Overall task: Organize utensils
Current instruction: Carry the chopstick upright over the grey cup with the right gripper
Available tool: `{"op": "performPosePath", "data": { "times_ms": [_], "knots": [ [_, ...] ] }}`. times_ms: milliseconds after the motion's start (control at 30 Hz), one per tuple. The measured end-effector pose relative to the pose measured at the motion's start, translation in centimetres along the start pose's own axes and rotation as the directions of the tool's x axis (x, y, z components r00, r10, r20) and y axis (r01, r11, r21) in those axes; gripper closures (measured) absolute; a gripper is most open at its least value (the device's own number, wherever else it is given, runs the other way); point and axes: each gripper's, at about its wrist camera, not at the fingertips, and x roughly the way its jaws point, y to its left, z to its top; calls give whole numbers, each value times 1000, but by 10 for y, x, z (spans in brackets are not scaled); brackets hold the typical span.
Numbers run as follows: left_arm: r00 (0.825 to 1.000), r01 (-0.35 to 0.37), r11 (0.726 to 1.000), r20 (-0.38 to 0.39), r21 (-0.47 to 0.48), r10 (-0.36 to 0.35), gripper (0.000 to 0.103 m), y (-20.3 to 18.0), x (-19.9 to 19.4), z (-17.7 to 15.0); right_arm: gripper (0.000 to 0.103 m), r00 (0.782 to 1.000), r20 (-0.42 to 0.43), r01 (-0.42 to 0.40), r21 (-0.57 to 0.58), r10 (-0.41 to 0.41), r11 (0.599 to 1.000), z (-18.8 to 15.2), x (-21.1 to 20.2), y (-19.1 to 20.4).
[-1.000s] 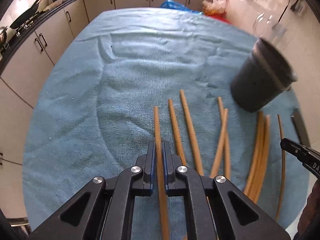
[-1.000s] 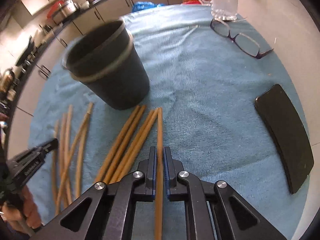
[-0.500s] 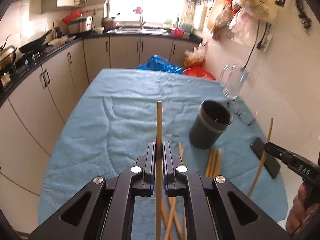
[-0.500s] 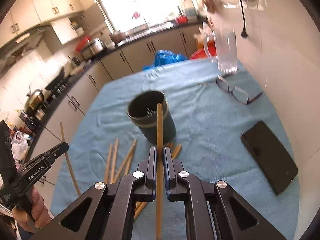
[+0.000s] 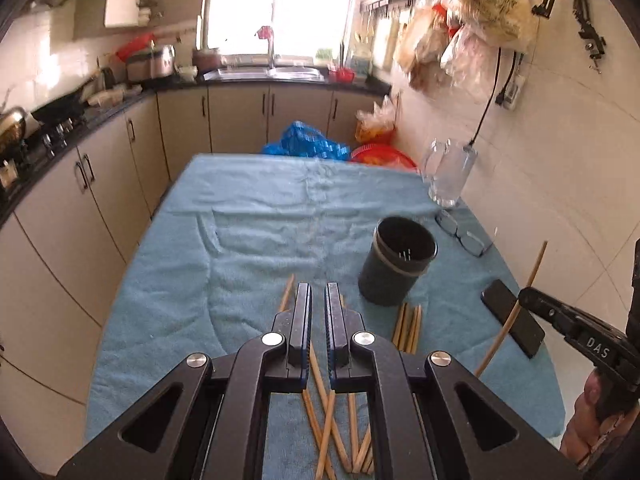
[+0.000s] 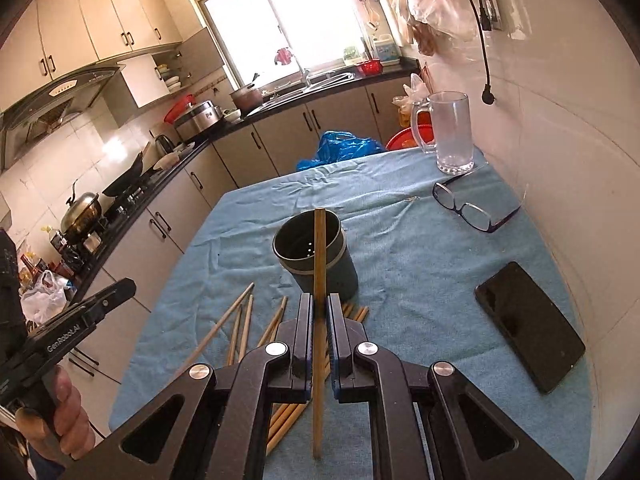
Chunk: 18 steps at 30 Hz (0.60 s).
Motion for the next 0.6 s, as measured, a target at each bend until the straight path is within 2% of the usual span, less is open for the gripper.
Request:
{"op": "performPosePath", "data": {
  "times_ms": [100,167,200,267,333,400,500,600],
  "knots": [
    [998,-20,1000,-57,9,20,94,5,21,0,96,1000,0,0,-2,0,1000,0,0,-1],
    [988,-48,999,-144,15,50,88,15,53,0,96,1000,-2,-5,0,5,1000,0,0,-2],
    [987,-52,999,-154,17,54,88,16,58,0,96,1000,-2,-6,-1,6,1000,1,0,-2],
    [969,-88,996,-231,20,90,88,28,91,-2,96,1000,-1,-9,0,9,1000,1,0,-3],
    [950,-62,998,-306,19,65,88,37,117,-6,96,1000,0,-12,2,12,1000,2,0,-5],
    [925,-73,997,-374,12,72,88,45,147,-13,96,1000,-1,-13,6,13,1000,3,1,-7],
    [904,-78,997,-422,12,76,88,48,168,-20,96,1000,-5,-16,9,16,1000,5,2,-9],
    [891,-75,997,-446,32,82,88,44,181,-23,96,1000,-6,-16,10,16,1000,7,3,-12]
  ]
}}
